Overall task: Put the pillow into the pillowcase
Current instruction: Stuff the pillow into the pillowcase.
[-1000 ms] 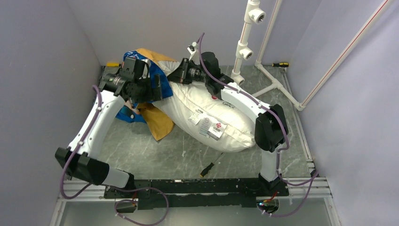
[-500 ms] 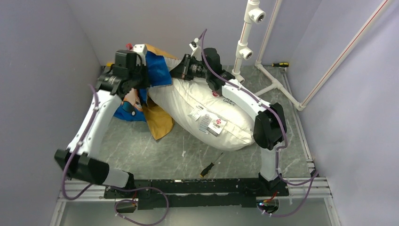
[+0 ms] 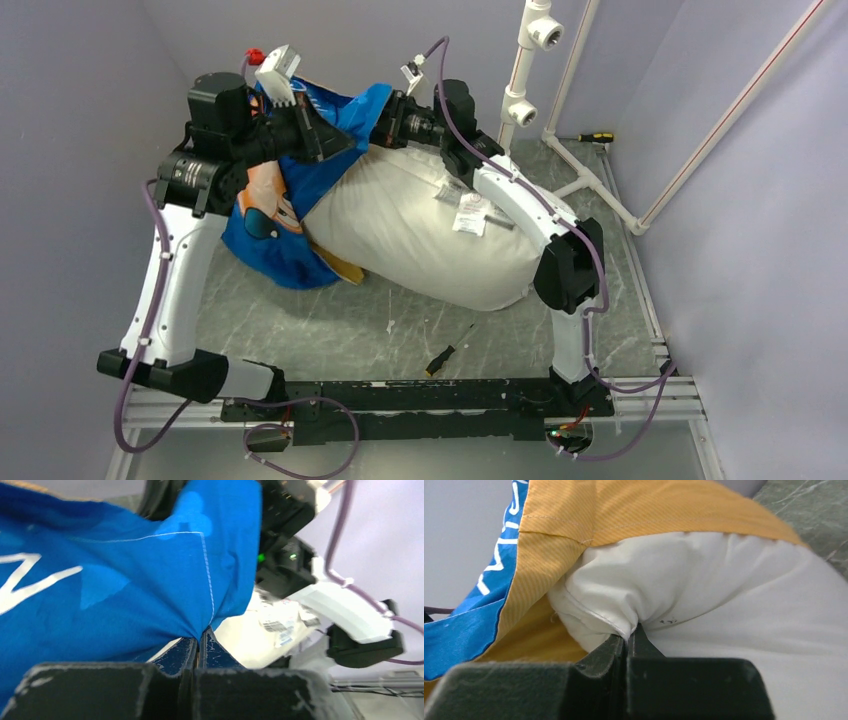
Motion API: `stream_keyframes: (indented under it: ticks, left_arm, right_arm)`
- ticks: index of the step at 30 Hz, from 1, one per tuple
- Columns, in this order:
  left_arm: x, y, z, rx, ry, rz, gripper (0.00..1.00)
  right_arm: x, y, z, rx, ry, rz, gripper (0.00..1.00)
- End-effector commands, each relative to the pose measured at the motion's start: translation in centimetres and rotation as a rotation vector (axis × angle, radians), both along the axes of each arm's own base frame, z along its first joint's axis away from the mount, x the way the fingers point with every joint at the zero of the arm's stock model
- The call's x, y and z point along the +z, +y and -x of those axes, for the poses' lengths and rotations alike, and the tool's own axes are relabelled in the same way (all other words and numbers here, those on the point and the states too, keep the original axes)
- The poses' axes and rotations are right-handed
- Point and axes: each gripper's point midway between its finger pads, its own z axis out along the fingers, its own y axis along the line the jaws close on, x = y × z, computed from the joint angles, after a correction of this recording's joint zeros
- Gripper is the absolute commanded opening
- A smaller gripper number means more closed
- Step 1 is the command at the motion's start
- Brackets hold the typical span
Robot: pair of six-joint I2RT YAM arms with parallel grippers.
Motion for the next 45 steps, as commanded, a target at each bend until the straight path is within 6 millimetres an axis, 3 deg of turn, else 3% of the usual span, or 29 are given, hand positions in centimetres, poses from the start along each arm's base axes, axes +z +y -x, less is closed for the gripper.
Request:
stream_keyframes:
  ticks: [1,4,7,10,12,17,24,28,33,37,39,41,43,45]
  left_arm:
    - [6.8,-5.6,5.4,-0.358,-0.071,0.186,0.00]
    - [4.5,-8.3,4.9,-0.373,0.010,0.150,0.00]
    - [2.7,-8.7,3.9,-0.308,0.059,0.160,0.00]
    - [-0.2,-6.9,1.5,-0.118,0.114,0.119,0.00]
    - [-1.9,-5.6,0.3,-0.032,0.159,0.114,0.00]
    - [-3.9,-2.3,-2.4,0.105,0.197,0.189,0.00]
    - [-6.8,0.5,-6.0,0.181,0.247,0.189,0.00]
    - [-7.3,1.3,-8.2,0.190,0.268,0.217,0.00]
    - [-7.4,2.0,-10.3,0.165,0.296,0.224,0.00]
    - [-6.7,2.2,-10.3,0.126,0.297,0.226,0.02]
    - [-6.4,2.5,-9.9,0.109,0.293,0.220,0.16]
    - [-6.0,3.3,-9.3,0.126,0.290,0.196,0.39]
    - [-5.2,4.5,-8.6,0.163,0.273,0.164,0.61]
    - [-4.8,5.7,-7.5,0.219,0.258,0.105,0.76]
  right_arm:
    - [9.3,-1.9,0.0,-0.089,-0.168,-0.204,0.00]
    - [8.6,-2.0,-0.2,-0.122,-0.126,-0.193,0.00]
    - [7.8,-2.7,-1.0,-0.192,-0.125,-0.120,0.27]
    - [7.9,-5.1,-1.6,-0.317,-0.194,0.015,0.65]
    - [8.4,-7.0,-1.6,-0.398,-0.237,0.081,0.82]
    - [9.4,-9.9,-0.3,-0.468,-0.273,0.185,0.96]
    - [10.5,-11.4,2.7,-0.427,-0.261,0.252,0.99]
    - [10.2,-9.5,6.1,-0.225,-0.214,0.244,0.95]
    - [5.9,-5.2,12.2,0.066,-0.182,0.247,0.89]
    - [-0.6,-1.7,15.8,0.253,-0.147,0.305,0.81]
    - [-3.5,-0.3,16.6,0.294,-0.156,0.355,0.78]
    - [-6.1,0.6,16.2,0.280,-0.152,0.389,0.78]
    - [-7.9,1.2,14.4,0.237,-0.134,0.399,0.78]
    - [-9.3,1.5,11.6,0.163,-0.122,0.424,0.78]
